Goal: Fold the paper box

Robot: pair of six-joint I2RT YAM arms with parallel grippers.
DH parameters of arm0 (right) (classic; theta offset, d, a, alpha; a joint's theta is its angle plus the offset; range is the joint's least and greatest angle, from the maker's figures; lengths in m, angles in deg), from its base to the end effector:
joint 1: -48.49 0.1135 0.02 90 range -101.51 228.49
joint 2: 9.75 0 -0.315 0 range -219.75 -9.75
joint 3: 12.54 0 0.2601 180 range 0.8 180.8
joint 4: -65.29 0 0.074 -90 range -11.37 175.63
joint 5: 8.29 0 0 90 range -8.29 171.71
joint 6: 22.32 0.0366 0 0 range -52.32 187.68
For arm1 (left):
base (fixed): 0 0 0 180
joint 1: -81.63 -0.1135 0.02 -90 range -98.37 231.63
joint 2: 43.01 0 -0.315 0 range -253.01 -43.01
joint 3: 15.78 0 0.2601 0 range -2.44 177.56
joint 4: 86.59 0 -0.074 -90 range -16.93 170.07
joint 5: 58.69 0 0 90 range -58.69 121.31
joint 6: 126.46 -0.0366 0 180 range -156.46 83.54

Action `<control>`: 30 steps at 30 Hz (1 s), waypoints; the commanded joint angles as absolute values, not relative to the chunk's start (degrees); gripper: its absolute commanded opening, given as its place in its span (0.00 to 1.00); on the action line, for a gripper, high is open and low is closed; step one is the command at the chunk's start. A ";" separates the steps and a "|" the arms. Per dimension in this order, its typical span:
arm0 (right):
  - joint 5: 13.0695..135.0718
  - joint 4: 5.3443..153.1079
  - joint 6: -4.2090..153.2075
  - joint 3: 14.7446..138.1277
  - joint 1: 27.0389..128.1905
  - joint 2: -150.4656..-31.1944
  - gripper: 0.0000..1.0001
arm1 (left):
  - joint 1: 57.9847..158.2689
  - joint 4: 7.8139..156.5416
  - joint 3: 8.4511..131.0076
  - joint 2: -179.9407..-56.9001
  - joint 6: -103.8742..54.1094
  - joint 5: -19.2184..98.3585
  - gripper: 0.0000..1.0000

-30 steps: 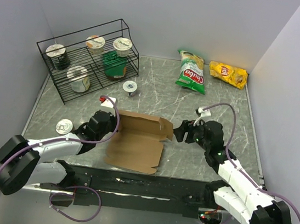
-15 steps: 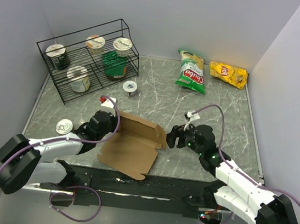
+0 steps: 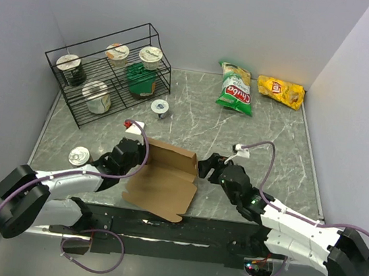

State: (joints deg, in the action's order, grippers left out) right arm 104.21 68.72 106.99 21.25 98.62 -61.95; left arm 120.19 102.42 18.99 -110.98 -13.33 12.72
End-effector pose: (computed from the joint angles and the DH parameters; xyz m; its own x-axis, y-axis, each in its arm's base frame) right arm 0.1222 0.1244 0.2401 -0.4895 0.3270 -0.8084 -0.2214 0.8501 0.4779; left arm 0.1782 -0.1272 0.2185 -0.4374 -0.1275 -0.8902 0.2083 0.9486 -0.2382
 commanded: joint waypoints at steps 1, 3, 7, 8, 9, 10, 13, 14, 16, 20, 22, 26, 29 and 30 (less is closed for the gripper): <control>114.48 65.44 113.47 22.07 102.01 -63.26 0.81 | 121.88 104.86 19.18 -110.78 -11.50 9.95 0.01; 114.32 63.88 113.48 22.51 103.06 -64.76 0.82 | 122.49 104.86 19.27 -111.13 -11.50 9.78 0.01; 111.60 61.41 112.42 23.04 103.85 -68.10 0.81 | 122.85 104.69 19.79 -111.92 -11.68 10.04 0.01; 110.99 60.88 112.25 22.86 104.12 -68.28 0.81 | 122.85 104.60 19.88 -112.09 -11.76 10.13 0.01; 110.63 60.79 112.42 22.78 104.21 -68.37 0.80 | 122.85 104.60 19.88 -112.01 -11.76 10.13 0.01; 110.37 60.53 112.59 22.60 104.65 -68.11 0.79 | 122.85 104.68 19.80 -111.75 -11.76 10.13 0.01; 110.27 60.52 113.21 21.81 105.61 -67.85 0.77 | 122.85 104.51 20.06 -112.09 -11.68 10.39 0.01; 110.28 60.87 113.39 21.89 106.31 -67.76 0.76 | 122.85 104.42 20.15 -112.18 -11.76 10.48 0.01; 110.45 61.49 112.86 22.16 107.19 -67.58 0.75 | 122.85 104.24 20.32 -112.53 -11.76 10.48 0.01; 109.75 63.43 110.24 21.72 108.69 -65.83 0.74 | 122.85 104.51 20.24 -112.45 -12.55 11.35 0.01; 108.96 64.82 110.22 20.76 109.04 -63.63 0.72 | 122.85 104.60 20.32 -112.36 -12.82 11.36 0.01; 108.70 69.75 112.94 19.35 109.39 -59.42 0.71 | 122.85 104.59 20.15 -112.10 -13.00 11.36 0.01; 109.13 72.12 114.96 18.12 109.75 -56.43 0.71 | 122.85 104.77 20.15 -112.18 -13.08 11.53 0.01; 109.13 73.00 115.14 18.03 109.75 -55.29 0.72 | 122.85 104.68 20.24 -112.27 -13.08 11.53 0.01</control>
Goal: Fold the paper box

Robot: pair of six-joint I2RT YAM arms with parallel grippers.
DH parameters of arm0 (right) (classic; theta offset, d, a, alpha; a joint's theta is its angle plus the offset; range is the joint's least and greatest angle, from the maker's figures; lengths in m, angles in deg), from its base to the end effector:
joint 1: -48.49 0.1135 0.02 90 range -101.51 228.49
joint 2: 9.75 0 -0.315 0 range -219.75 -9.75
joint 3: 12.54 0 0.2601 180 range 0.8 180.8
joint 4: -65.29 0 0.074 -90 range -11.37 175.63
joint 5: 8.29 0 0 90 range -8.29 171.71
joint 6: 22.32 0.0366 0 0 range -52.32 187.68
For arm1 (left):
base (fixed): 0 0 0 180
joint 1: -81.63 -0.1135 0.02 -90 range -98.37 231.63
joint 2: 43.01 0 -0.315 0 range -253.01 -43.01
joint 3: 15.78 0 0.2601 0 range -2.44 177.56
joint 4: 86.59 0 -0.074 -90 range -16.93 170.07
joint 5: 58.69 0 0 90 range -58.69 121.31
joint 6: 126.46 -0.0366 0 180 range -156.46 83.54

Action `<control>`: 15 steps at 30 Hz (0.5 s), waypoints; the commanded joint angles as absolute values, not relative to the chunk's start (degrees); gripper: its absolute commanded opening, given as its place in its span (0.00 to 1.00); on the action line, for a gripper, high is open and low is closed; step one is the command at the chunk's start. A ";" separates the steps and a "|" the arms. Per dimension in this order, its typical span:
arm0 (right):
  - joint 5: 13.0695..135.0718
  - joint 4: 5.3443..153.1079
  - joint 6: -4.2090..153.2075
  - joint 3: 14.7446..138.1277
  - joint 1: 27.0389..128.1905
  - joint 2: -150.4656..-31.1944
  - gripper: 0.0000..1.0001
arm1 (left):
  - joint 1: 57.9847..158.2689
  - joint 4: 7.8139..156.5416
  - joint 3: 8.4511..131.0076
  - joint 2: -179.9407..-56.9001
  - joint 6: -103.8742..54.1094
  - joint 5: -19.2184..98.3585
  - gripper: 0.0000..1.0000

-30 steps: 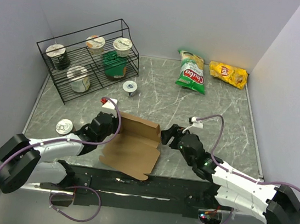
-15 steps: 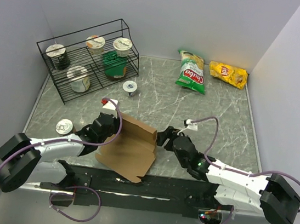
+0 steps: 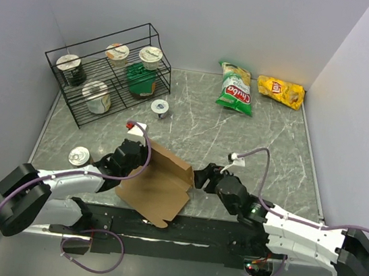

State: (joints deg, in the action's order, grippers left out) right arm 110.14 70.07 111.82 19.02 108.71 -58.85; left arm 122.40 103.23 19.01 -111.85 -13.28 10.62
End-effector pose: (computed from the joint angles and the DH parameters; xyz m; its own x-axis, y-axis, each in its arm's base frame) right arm 0.0946 0.1302 0.2329 -0.5146 0.3338 -0.7898 -0.2594 0.8173 0.5145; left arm 0.1754 -0.1342 0.2172 -0.4301 -0.1153 -0.8954 0.2149 0.9502 -0.2257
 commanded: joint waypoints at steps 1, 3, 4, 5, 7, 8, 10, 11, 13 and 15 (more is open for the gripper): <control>109.22 73.61 115.32 17.85 109.75 -54.75 0.71 | 122.85 104.77 20.24 -112.45 -13.08 11.53 0.01; 109.31 74.41 115.85 17.85 109.84 -53.88 0.71 | 122.85 104.68 20.24 -112.54 -13.08 11.53 0.01; 109.22 75.28 116.02 17.85 109.92 -53.61 0.71 | 122.85 104.77 20.32 -112.62 -13.08 11.53 0.01; 108.26 74.86 115.42 17.59 110.10 -53.43 0.71 | 122.85 104.77 20.32 -112.62 -13.08 11.53 0.01; 107.64 74.76 115.06 17.33 110.10 -53.17 0.71 | 122.85 104.77 20.32 -112.62 -13.17 11.53 0.01; 107.20 74.07 114.36 17.15 110.27 -53.17 0.71 | 122.85 104.77 20.24 -112.62 -13.17 11.53 0.01; 106.06 72.75 112.78 16.54 110.36 -53.60 0.72 | 122.85 104.95 20.15 -112.45 -13.43 11.80 0.01; 105.54 70.91 110.68 16.36 110.28 -54.04 0.72 | 122.85 105.30 19.97 -112.36 -13.43 12.23 0.01; 105.53 69.50 107.00 16.36 110.27 -54.57 0.72 | 122.85 105.82 19.71 -112.01 -13.96 12.85 0.01; 105.27 68.00 104.44 16.71 110.36 -55.36 0.73 | 122.85 106.53 19.36 -111.83 -14.22 13.73 0.01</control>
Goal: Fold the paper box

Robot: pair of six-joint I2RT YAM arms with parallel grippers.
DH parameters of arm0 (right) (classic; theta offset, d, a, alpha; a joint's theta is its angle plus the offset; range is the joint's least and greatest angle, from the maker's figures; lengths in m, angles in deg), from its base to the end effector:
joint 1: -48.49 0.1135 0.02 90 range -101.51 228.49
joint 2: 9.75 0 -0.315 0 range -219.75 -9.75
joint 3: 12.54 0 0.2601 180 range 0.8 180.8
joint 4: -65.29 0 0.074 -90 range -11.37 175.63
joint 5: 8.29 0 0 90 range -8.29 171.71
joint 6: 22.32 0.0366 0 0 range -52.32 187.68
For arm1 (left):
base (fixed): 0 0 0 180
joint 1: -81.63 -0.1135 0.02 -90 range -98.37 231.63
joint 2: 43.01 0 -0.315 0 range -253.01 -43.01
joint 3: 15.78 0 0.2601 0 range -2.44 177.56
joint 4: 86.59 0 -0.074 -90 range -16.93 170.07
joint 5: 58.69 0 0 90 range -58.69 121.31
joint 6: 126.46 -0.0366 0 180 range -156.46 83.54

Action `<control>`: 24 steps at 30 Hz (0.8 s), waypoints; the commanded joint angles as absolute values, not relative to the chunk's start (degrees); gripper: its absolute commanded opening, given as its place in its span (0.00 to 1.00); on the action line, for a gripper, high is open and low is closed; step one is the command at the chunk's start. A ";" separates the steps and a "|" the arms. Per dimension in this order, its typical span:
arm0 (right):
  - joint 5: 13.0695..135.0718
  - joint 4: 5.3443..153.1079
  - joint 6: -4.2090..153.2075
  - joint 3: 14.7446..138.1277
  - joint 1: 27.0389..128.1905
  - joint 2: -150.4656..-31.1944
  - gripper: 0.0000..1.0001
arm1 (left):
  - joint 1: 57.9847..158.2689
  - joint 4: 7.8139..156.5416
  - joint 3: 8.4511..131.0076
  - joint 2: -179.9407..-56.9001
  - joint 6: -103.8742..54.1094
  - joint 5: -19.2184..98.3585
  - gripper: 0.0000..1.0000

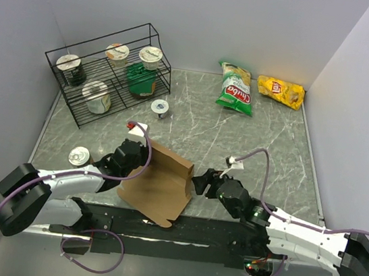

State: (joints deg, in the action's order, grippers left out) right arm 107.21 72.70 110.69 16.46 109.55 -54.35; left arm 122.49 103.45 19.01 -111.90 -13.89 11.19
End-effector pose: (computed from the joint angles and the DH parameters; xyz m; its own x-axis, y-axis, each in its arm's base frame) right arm 0.0838 0.1190 0.2229 -0.5463 0.2843 -0.7878 -0.3083 0.8063 0.5048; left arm 0.1753 -0.1350 0.2174 -0.4293 -0.1051 -0.8970 0.2295 0.9479 -0.2210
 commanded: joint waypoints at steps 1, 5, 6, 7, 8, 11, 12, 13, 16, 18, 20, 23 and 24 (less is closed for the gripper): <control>104.92 67.56 102.51 16.62 110.28 -55.28 0.72 | 122.85 106.53 19.36 -111.83 -14.31 13.90 0.01; 102.19 62.21 98.28 15.31 110.28 -55.01 0.73 | 122.85 106.53 19.45 -111.83 -14.40 14.08 0.01; 102.19 61.76 97.66 14.87 110.36 -55.10 0.73 | 122.85 106.70 19.36 -111.66 -14.49 14.17 0.01; 102.28 61.23 96.09 14.86 110.28 -55.27 0.73 | 122.85 106.70 19.36 -111.57 -14.58 14.17 0.01; 102.28 60.71 94.68 14.60 110.27 -55.54 0.73 | 122.85 106.70 19.36 -111.66 -14.49 14.26 0.01; 102.89 58.77 89.84 14.60 110.19 -56.33 0.73 | 122.85 107.14 19.09 -111.31 -14.75 14.87 0.01; 102.63 57.46 87.40 14.60 110.19 -56.33 0.72 | 122.85 107.32 19.01 -111.31 -14.93 15.22 0.01; 102.11 56.93 86.42 14.69 110.19 -56.51 0.72 | 122.85 107.41 19.01 -111.31 -15.02 15.31 0.01; 102.71 54.47 82.55 14.60 109.93 -57.38 0.70 | 122.85 107.32 19.00 -111.22 -15.10 15.31 0.01; 102.37 53.59 80.27 14.34 109.14 -57.83 0.61 | 122.85 107.41 18.83 -111.13 -15.10 15.49 0.01; 102.54 54.02 79.73 14.77 108.52 -58.26 0.58 | 122.85 107.32 18.83 -111.22 -15.10 15.49 0.01; 105.68 57.18 80.07 17.32 108.60 -59.23 0.54 | 122.85 107.32 18.83 -111.04 -14.93 15.14 0.01; 106.84 57.71 81.73 17.41 108.60 -59.41 0.52 | 122.85 107.15 18.83 -110.95 -14.75 14.79 0.01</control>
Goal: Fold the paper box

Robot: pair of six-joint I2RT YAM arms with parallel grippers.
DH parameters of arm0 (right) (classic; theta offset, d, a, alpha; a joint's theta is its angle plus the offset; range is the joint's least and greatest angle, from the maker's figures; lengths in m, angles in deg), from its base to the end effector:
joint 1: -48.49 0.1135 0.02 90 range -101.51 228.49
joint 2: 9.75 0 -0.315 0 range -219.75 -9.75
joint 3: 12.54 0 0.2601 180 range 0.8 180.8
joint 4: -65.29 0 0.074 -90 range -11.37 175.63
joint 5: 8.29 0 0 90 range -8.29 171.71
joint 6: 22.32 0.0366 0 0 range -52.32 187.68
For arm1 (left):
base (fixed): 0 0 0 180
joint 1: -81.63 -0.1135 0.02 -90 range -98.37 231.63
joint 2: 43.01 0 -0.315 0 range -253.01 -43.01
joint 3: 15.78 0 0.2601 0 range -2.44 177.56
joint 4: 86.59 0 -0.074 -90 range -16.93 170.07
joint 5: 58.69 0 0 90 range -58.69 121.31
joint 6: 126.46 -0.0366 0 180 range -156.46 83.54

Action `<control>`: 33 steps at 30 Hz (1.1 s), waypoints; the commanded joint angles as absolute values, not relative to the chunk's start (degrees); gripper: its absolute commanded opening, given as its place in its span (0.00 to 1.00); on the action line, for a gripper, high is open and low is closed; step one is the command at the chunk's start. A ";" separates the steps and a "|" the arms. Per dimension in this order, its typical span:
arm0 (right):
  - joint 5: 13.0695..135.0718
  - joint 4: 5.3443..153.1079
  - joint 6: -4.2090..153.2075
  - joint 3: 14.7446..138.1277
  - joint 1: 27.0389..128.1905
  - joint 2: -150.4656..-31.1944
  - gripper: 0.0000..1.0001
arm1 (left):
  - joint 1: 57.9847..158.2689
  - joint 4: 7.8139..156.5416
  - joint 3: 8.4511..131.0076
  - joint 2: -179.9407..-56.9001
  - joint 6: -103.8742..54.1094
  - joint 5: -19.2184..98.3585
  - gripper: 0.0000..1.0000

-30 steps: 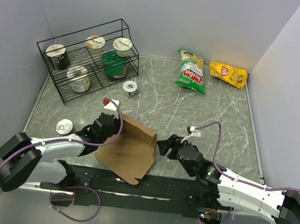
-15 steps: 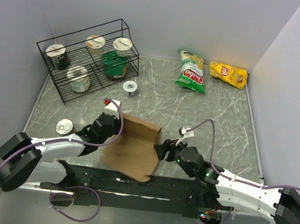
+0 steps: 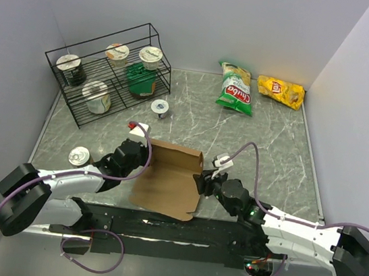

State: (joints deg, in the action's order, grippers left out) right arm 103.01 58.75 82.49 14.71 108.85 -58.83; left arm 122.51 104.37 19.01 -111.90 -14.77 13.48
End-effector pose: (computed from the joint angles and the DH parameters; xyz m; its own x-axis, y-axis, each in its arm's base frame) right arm 0.0904 0.1320 0.2263 -0.2888 -0.0260 -0.9570 -0.5820 0.7985 0.1540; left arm 0.1752 -0.1368 0.2188 -0.4277 -0.0951 -0.8989 0.2713 0.9351 -0.2280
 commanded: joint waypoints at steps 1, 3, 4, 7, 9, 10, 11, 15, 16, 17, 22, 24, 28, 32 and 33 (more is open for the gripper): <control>108.33 58.23 82.44 17.50 108.60 -59.41 0.50 | 122.85 106.97 18.74 -110.87 -14.41 14.44 0.01; 112.18 58.94 84.81 18.03 108.52 -59.84 0.47 | 123.02 106.71 18.66 -110.25 -14.14 13.47 0.01; 113.25 59.55 85.43 18.29 108.52 -60.54 0.44 | 123.20 106.70 18.39 -109.90 -14.05 13.12 0.01; 117.56 61.14 87.98 19.78 108.52 -63.26 0.41 | 124.16 106.88 17.52 -108.15 -13.96 11.63 0.01; 119.41 60.18 88.51 20.40 108.60 -64.76 0.40 | 124.52 106.79 17.25 -107.35 -13.70 11.09 0.01; 120.81 59.56 88.43 20.49 108.52 -66.42 0.40 | 124.69 106.53 17.16 -107.18 -13.61 11.01 0.01; 121.52 59.30 88.77 21.10 108.52 -67.22 0.40 | 124.87 106.44 17.16 -106.91 -13.52 10.92 0.01; 123.98 59.12 89.57 23.30 108.60 -71.00 0.37 | 126.80 104.34 17.60 -107.35 -12.29 5.76 0.01; 124.34 58.94 89.66 23.65 108.60 -72.49 0.37 | 127.24 103.11 17.95 -107.52 -11.94 4.25 0.01; 125.21 58.86 89.74 24.44 108.60 -73.29 0.36 | 127.76 102.41 18.12 -108.05 -11.59 3.11 0.01; 126.97 58.51 91.41 26.46 108.52 -79.34 0.24 | 130.84 98.28 19.88 -109.63 -8.26 -3.13 0.01; 127.24 58.15 91.94 27.43 108.60 -81.28 0.23 | 132.59 96.51 20.23 -110.07 -6.50 -4.46 0.01; 127.24 56.13 91.94 28.66 108.60 -86.81 0.24 | 134.97 94.84 20.15 -110.07 -2.98 -6.04 0.01; 127.68 53.15 91.77 28.84 108.52 -89.99 0.25 | 136.29 91.95 19.88 -109.11 1.50 -6.31 0.01; 127.59 52.36 92.03 29.10 108.60 -90.60 0.26 | 136.90 89.94 19.97 -108.85 3.25 -7.53 0.01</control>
